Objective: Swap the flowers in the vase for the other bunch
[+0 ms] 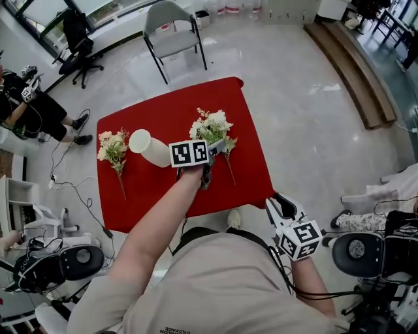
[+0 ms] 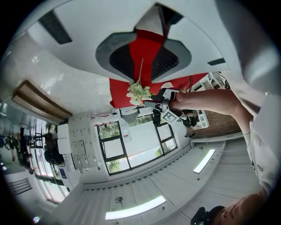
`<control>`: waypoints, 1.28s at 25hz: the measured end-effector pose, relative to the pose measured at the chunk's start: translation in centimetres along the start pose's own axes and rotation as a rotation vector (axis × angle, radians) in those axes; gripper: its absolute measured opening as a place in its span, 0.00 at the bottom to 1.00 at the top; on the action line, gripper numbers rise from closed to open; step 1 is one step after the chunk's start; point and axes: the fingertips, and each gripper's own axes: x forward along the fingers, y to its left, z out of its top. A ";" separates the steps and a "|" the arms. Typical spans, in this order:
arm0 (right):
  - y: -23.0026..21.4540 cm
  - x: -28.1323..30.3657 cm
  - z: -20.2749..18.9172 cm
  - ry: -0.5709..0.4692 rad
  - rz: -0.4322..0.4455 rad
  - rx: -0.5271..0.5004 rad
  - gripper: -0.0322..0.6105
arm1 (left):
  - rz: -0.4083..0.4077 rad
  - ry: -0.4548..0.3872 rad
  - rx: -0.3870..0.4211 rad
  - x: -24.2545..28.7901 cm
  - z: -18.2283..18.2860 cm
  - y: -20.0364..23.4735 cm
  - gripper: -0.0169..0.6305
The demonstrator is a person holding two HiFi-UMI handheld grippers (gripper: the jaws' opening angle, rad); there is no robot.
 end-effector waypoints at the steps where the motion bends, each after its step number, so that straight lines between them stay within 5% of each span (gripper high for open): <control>1: -0.8 -0.1 0.1 -0.001 -0.003 0.002 0.24 | 0.037 0.012 -0.009 1.0 0.2 0.9 0.62; 8: -5.2 -0.6 0.6 -0.007 -0.033 0.039 0.24 | 0.213 0.102 -0.010 6.3 1.1 4.2 0.66; 14: -7.1 -0.8 0.2 -0.003 -0.049 0.057 0.24 | 0.346 0.197 0.112 9.8 0.8 5.9 0.66; 20: -8.5 -1.2 -0.1 0.001 -0.069 0.079 0.24 | 0.383 0.315 0.190 11.8 -1.3 6.6 0.66; 27: -9.1 -0.9 -0.1 0.008 -0.061 0.077 0.24 | 0.354 0.311 0.203 11.2 -1.0 5.8 0.32; 32: -8.2 0.0 0.5 -0.003 -0.027 0.055 0.24 | 0.339 0.248 0.180 9.7 -0.3 5.2 0.21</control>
